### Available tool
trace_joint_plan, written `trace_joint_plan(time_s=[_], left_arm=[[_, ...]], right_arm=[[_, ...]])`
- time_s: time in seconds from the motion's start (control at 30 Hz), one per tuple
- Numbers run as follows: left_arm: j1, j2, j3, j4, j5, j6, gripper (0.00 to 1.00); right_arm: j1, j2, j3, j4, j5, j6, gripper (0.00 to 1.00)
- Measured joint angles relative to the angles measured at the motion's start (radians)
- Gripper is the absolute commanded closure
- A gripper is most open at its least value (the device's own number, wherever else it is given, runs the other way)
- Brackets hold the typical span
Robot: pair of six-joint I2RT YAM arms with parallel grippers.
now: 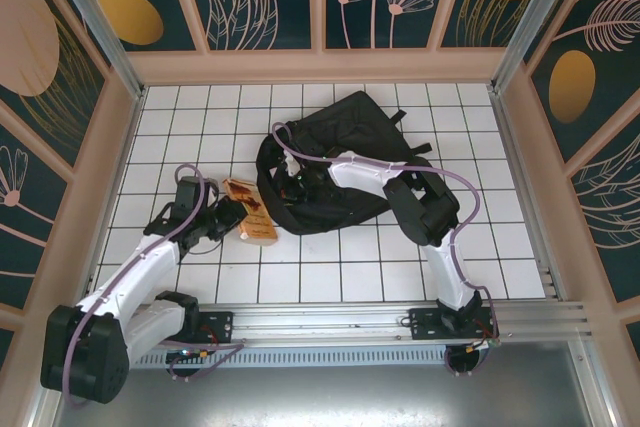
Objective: Pack books, pencil case, and school supplies into a backpack
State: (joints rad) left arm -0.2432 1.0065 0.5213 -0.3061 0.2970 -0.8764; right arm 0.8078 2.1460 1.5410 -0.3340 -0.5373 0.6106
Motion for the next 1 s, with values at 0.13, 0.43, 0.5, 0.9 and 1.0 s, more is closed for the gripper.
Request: trace_joint_plan(time_s=[0.13, 0.43, 0.5, 0.9, 1.0], left_arm=[[0.0, -0.018, 0.103, -0.101, -0.049, 0.021, 1.0], [0.0, -0.165, 0.286, -0.162, -0.146, 0.092, 1.0], [0.0, -0.158, 0.307, -0.156, -0.131, 0.098, 1.0], [0.0, -0.012, 0.176, 0.204, 0.048, -0.021, 1.0], [0.0, 0.048, 0.095, 0.374, 0.082, -0.098, 1.0]], right_arm=[[-0.001, -0.021, 0.018, -0.056, 0.025, -0.005, 1.0], [-0.019, -0.142, 0.228, -0.313, 0.217, -0.116, 1.0], [-0.024, -0.158, 0.276, -0.352, 0.25, -0.135, 1.0], [-0.104, -0.237, 0.338, -0.444, 0.224, -0.156, 1.0], [-0.121, -0.258, 0.338, -0.443, 0.195, -0.141, 1.0]])
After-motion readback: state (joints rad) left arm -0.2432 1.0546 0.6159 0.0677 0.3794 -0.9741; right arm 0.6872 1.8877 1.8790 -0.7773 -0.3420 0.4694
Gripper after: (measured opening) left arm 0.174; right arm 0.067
